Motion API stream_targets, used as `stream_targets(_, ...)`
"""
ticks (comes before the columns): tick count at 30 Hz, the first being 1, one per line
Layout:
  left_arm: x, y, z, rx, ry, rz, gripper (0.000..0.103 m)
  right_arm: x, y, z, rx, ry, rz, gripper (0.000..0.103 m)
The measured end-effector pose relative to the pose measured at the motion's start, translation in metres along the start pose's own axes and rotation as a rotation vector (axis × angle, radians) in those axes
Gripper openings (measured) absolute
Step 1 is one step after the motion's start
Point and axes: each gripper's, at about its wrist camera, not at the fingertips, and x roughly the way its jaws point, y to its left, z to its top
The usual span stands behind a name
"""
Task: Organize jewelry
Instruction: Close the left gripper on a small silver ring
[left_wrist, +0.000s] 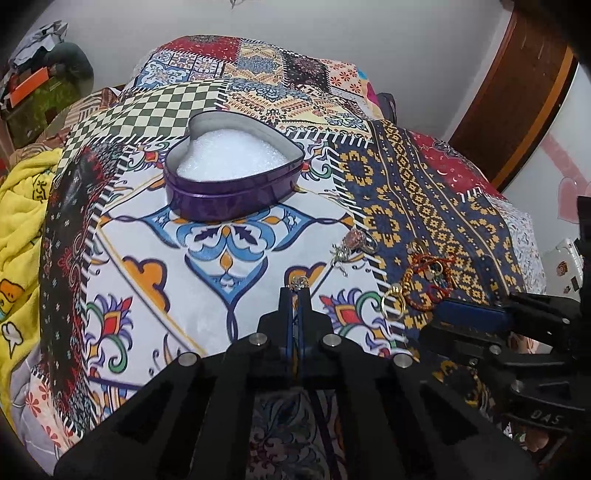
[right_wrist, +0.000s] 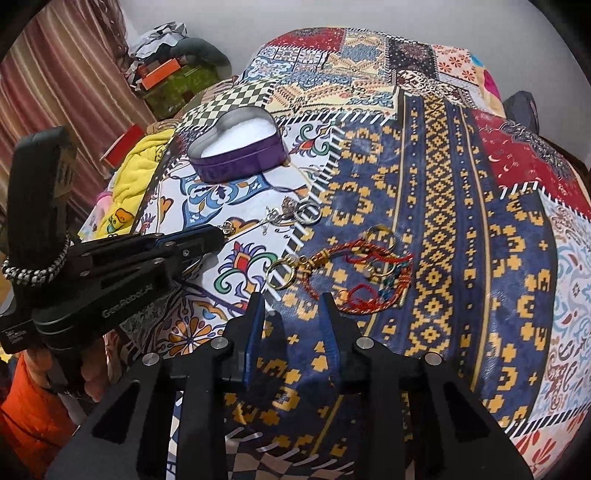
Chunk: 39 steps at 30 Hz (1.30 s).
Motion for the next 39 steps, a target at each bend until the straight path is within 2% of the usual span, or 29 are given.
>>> stream_targets(13, -0.021, 0.010, -0.013, -0.013, -0.017, 0.006, 0.000, 0.021, 0.008, 0.010, -0.038, 0.030, -0.030, 0.027)
stream_targets(19, -0.021, 0.016, -0.011, -0.034, -0.001, -0.034, 0.002, 0.027, 0.013, 0.014, -0.071, 0.013, -0.055, 0.027)
stream_targets(22, -0.020, 0.018, -0.010, -0.048, 0.003, -0.042, 0.002, 0.028, 0.016, 0.013, -0.089, -0.002, -0.078, 0.022)
stream_targets(26, -0.020, 0.016, -0.006, -0.044, 0.000, -0.044, 0.012, 0.026, 0.015, 0.012, -0.088, -0.012, -0.084, 0.022)
stream_targets(28, -0.020, 0.011, -0.004, -0.026, -0.008, -0.031, 0.021, 0.025, 0.014, 0.013, -0.080, -0.015, -0.079, 0.021)
stream_targets(29, -0.019, 0.009, -0.001, -0.020, -0.010, -0.027, 0.023, 0.024, 0.014, 0.014, -0.079, -0.016, -0.076, 0.019)
stream_targets(30, -0.017, 0.007, 0.000, -0.010, -0.011, -0.022, 0.025, 0.023, 0.013, 0.014, -0.075, -0.018, -0.072, 0.012)
stream_targets(31, -0.016, 0.004, 0.001, -0.001, -0.010, -0.016, 0.025, 0.021, 0.012, 0.014, -0.072, -0.019, -0.068, 0.008)
stream_targets(39, 0.004, -0.005, 0.008, 0.045, -0.003, 0.012, 0.025, 0.020, 0.006, 0.014, -0.052, -0.017, -0.065, 0.008)
